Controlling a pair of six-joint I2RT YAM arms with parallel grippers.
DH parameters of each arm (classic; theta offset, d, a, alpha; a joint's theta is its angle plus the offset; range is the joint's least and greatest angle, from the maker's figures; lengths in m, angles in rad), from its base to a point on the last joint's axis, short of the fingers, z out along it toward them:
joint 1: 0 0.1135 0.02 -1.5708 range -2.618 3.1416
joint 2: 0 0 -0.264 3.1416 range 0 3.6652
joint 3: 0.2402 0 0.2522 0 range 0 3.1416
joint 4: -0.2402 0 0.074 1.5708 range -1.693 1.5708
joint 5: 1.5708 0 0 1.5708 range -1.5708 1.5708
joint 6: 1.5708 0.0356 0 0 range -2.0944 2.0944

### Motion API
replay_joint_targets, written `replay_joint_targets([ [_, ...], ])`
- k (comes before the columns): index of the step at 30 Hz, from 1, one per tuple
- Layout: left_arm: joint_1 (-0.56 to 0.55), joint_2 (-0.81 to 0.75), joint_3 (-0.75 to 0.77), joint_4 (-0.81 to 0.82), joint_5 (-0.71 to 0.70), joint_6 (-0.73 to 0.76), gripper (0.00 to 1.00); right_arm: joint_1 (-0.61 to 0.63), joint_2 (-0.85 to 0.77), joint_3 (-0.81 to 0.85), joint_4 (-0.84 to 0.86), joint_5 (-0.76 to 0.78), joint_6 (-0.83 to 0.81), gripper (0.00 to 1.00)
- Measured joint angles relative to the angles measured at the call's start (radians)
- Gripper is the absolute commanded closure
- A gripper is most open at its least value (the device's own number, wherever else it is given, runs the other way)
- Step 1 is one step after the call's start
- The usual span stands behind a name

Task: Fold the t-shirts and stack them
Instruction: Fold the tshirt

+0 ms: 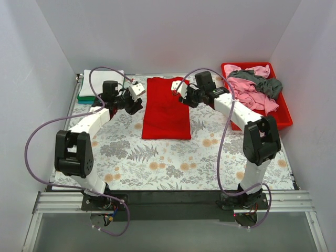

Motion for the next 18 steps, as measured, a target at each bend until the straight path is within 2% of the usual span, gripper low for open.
replay_joint_targets([
  [3, -0.012, -0.100, -0.038, -0.056, 0.059, -0.072, 0.61, 0.013, -0.090, -0.041, -0.032, -0.048, 0.108, 0.70],
  [6, -0.030, -0.120, -0.066, -0.086, 0.113, -0.160, 0.63, 0.035, -0.137, -0.089, -0.047, -0.106, 0.218, 0.75],
  [11, -0.053, -0.055, -0.114, -0.140, 0.189, -0.350, 0.64, 0.059, -0.108, -0.180, -0.066, -0.198, 0.397, 0.76],
  [18, -0.053, 0.051, -0.177, -0.114, 0.255, -0.602, 0.67, 0.051, 0.000, -0.258, -0.041, -0.280, 0.614, 0.78],
])
